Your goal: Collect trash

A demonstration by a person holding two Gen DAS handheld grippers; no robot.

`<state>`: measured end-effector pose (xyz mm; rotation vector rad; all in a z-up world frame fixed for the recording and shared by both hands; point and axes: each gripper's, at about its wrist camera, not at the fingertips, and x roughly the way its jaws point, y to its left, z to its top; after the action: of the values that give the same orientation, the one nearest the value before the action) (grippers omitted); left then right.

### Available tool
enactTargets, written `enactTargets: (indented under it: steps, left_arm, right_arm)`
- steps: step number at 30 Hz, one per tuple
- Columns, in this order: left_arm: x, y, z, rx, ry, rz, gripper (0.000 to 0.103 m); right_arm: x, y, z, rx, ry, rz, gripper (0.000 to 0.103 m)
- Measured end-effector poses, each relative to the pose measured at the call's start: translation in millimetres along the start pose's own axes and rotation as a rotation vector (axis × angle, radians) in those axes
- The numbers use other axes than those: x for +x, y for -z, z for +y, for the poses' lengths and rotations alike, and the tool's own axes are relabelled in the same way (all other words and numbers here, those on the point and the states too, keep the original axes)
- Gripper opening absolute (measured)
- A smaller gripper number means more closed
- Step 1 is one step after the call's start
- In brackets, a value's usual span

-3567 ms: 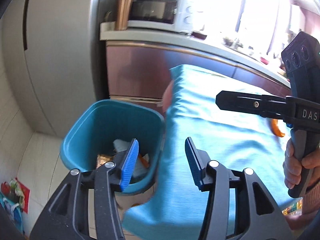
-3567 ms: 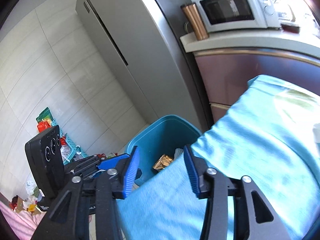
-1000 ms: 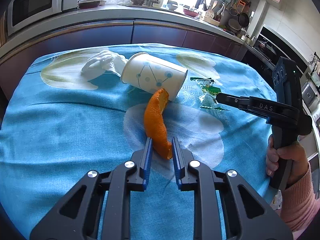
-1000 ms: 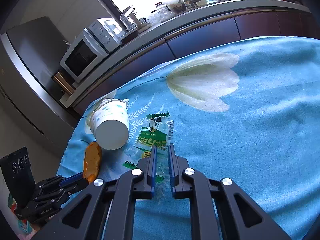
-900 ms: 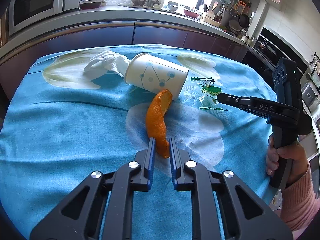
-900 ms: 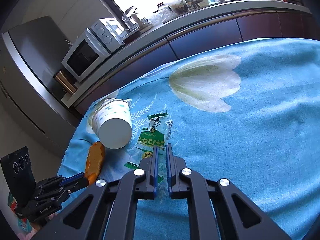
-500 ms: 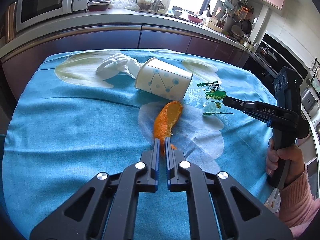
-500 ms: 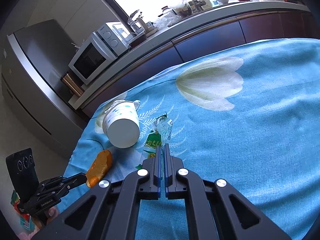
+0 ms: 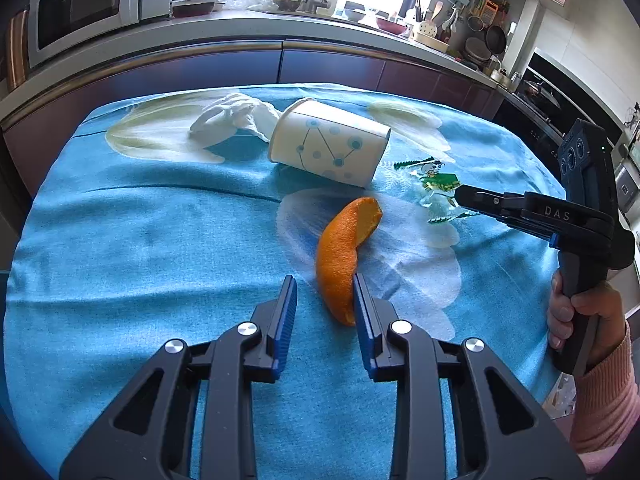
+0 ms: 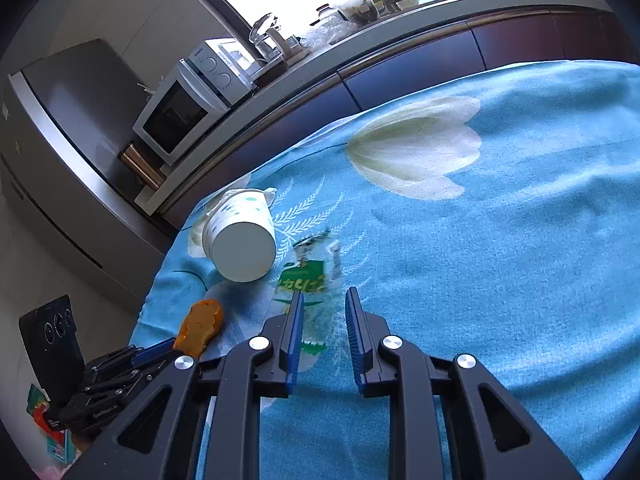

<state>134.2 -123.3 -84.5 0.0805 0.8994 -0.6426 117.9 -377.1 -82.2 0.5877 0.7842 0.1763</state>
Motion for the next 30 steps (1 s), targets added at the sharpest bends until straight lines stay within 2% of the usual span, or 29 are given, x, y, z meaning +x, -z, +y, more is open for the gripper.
enactTargets:
  steps: [3, 5, 7, 9, 25, 30]
  left_arm:
    - [0.0, -0.5, -1.1, 0.000, 0.015, -0.002, 0.015]
    - [-0.5, -0.3, -2.9, 0.005, 0.010, -0.007, 0.014]
    - [-1.3, 0.6, -3.5, 0.003, 0.008, -0.009, 0.013]
    - [-2.6, 1.5, -3.3, -0.001, 0.011, -0.011, 0.013]
    - [-27.9, 10.8, 6.2, -0.015, 0.012, -0.043, 0.006]
    - [-33.9, 15.7, 9.7, -0.013, 0.009, -0.042, 0.006]
  right_arm:
    - [4.4, 0.0, 1.7, -0.010, 0.004, 0.019, 0.021]
    - [6.2, 0.2, 2.8, -0.017, -0.003, 0.030, 0.020]
    - [6.6, 0.8, 3.5, -0.020, -0.007, 0.033, 0.004]
    - [4.9, 1.0, 4.2, -0.025, -0.012, 0.025, 0.003]
    - [-15.9, 10.2, 19.0, -0.035, -0.098, -0.009, 0.001]
    - [-20.7, 11.8, 20.9, -0.041, -0.101, -0.012, 0.001]
